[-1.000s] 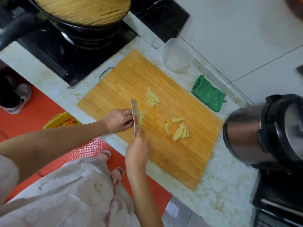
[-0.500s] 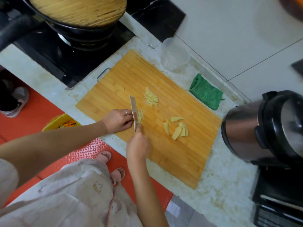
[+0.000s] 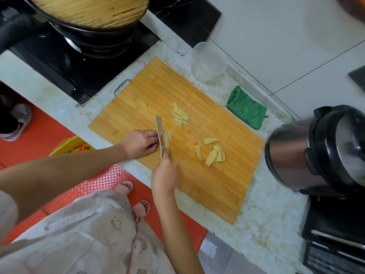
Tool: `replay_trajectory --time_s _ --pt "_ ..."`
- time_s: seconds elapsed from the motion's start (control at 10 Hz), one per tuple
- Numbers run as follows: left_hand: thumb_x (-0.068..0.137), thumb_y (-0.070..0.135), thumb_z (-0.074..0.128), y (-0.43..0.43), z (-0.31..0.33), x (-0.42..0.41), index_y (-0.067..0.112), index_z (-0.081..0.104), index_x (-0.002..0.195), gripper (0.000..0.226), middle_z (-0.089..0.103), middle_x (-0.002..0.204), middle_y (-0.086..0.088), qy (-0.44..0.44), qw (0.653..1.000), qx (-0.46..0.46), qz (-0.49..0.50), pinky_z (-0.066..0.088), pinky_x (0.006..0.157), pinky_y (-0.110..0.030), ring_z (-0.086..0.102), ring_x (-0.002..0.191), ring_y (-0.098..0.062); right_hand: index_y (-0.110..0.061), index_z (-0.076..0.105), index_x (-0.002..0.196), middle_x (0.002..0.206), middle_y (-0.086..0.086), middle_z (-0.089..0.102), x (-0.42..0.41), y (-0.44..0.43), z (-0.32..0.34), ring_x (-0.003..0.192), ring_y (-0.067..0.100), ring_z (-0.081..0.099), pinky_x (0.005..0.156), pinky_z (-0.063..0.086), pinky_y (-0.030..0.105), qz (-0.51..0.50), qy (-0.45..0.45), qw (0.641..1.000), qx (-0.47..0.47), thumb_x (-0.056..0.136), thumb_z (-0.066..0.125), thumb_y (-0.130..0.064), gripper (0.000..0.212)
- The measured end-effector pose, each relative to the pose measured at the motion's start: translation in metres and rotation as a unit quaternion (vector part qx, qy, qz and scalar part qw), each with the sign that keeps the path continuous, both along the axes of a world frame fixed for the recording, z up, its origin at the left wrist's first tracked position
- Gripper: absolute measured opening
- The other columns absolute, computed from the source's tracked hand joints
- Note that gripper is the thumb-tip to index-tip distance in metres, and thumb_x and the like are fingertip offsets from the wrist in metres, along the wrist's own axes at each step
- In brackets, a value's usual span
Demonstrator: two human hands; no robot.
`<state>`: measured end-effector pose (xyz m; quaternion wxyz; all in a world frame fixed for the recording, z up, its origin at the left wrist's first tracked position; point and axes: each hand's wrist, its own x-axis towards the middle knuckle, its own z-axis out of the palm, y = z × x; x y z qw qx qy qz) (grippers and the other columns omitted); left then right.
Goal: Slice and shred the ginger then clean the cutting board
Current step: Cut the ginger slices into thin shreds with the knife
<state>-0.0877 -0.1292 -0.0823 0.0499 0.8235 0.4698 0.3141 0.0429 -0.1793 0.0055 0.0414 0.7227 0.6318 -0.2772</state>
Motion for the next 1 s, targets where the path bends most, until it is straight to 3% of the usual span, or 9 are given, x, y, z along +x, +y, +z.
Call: replay_trajectory --time_s 0.1,0.3,0.5,0.7,0.8,1.0 --pt "0.086 0.019 0.049 0.0 0.001 0.001 0.005 0.071 0.076 0.027 0.067 0.075 -0.006 -0.002 1.0 -0.002 0.003 0.044 0.04 -0.025 0.063 0.056 -0.023 -0.02 0.029 0.147 0.109 0.008 0.067 -0.003 0.003 0.001 0.095 0.024 0.064 0.06 0.035 0.027 0.02 -0.029 0.999 0.008 0.098 0.038 -0.003 0.053" --pt "0.084 0.02 0.051 0.0 0.005 0.0 0.006 0.066 0.065 0.029 0.058 0.061 -0.004 -0.001 1.0 0.007 0.003 0.036 0.037 -0.022 0.055 0.047 -0.021 -0.019 0.021 0.15 0.108 0.01 0.066 0.002 -0.019 0.005 0.095 0.024 0.064 0.064 0.043 0.029 0.029 -0.022 0.999 -0.005 0.095 0.041 -0.001 0.062" --pt "0.087 0.024 0.051 0.0 -0.005 -0.001 0.006 0.069 0.069 0.031 0.061 0.064 -0.005 0.003 1.0 -0.012 0.006 0.039 0.037 -0.025 0.057 0.049 -0.021 -0.019 0.018 0.151 0.107 0.009 0.067 0.002 -0.018 0.003 0.092 0.024 0.065 0.062 0.04 0.029 0.025 -0.033 0.999 -0.013 0.094 0.041 0.0 0.063" --pt "0.086 0.019 0.049 0.0 -0.001 -0.001 0.005 0.071 0.08 0.026 0.067 0.078 -0.006 -0.006 1.0 -0.01 -0.005 0.045 0.042 -0.026 0.062 0.058 -0.023 -0.021 0.029 0.147 0.106 0.011 0.067 -0.006 0.006 0.001 0.094 0.028 0.064 0.059 0.036 0.03 0.011 -0.023 1.0 0.011 0.098 0.036 -0.004 0.053" --pt "0.085 0.019 0.05 -0.001 0.002 0.0 0.005 0.071 0.079 0.026 0.066 0.075 -0.006 -0.005 1.0 -0.014 -0.003 0.044 0.041 -0.026 0.061 0.056 -0.024 -0.021 0.031 0.147 0.106 0.009 0.068 -0.008 0.012 0.0 0.092 0.026 0.065 0.059 0.036 0.03 0.026 -0.031 0.999 0.031 0.098 0.036 -0.005 0.051" --pt "0.085 0.021 0.05 0.0 0.007 0.0 0.006 0.066 0.067 0.029 0.057 0.06 -0.004 -0.006 1.0 0.004 0.002 0.037 0.038 -0.023 0.055 0.048 -0.021 -0.022 0.034 0.143 0.106 0.013 0.065 0.002 -0.019 -0.006 0.091 0.028 0.064 0.076 0.053 0.036 -0.018 0.027 0.999 0.017 0.092 0.045 -0.003 0.055"
